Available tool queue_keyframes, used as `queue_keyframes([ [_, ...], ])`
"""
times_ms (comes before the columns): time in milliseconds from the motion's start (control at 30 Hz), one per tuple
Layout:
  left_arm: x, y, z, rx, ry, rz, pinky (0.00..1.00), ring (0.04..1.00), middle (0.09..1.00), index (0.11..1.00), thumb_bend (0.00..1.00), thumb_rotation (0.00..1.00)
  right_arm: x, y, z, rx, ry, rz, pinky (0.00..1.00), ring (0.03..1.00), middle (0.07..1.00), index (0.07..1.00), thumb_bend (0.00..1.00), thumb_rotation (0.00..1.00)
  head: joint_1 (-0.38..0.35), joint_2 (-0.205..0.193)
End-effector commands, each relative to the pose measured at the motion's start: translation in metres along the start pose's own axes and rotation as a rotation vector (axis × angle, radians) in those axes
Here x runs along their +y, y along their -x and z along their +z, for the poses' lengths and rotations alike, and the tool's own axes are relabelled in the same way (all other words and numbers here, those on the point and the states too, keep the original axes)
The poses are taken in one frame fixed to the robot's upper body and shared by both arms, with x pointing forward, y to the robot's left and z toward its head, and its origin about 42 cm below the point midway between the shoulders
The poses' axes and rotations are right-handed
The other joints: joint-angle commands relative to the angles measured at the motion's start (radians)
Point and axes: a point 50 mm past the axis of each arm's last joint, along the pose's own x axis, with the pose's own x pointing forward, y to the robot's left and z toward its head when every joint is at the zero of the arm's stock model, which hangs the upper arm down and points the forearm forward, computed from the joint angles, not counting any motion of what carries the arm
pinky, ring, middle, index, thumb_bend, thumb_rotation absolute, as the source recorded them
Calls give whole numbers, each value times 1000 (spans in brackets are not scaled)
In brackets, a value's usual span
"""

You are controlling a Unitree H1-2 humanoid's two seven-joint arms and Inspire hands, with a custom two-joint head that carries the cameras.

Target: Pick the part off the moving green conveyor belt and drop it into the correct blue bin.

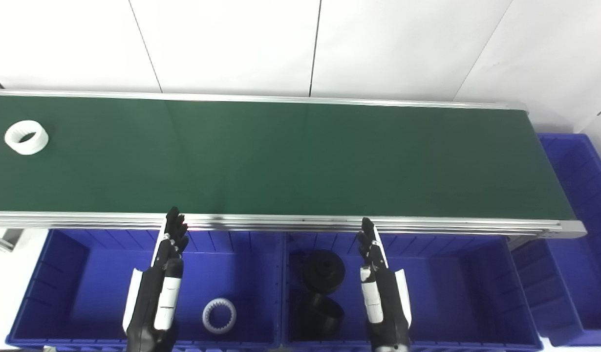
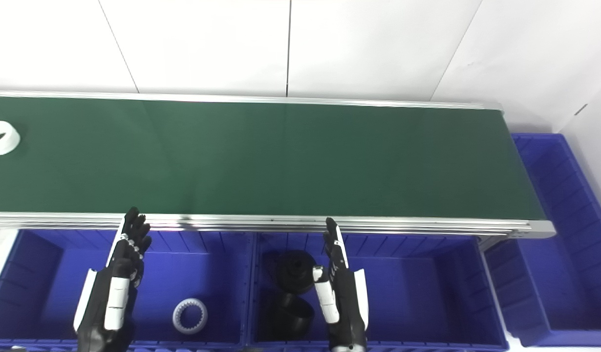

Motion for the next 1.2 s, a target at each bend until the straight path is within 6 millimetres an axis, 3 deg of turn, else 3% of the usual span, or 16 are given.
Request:
queue_keyframes([
  [0, 0, 0, 8, -38, 0, -2, 1000, 1000, 1000, 1000, 580, 958, 2, -1, 9, -32, -1, -4, 982, 982, 993, 981, 850, 1000, 1, 0],
  [767, 1, 0, 6, -34, 5, -6, 1000, 1000, 1000, 1000, 575, 952, 3, 0, 9, -21, -15, 4, 1000, 999, 1000, 989, 866, 1000, 2, 0],
  [1167, 3, 3, 6, -30, 4, 13, 1000, 1000, 1000, 1000, 585, 936, -16, 11, 15, -51, 1, -57, 976, 995, 1000, 991, 881, 1000, 9, 4],
])
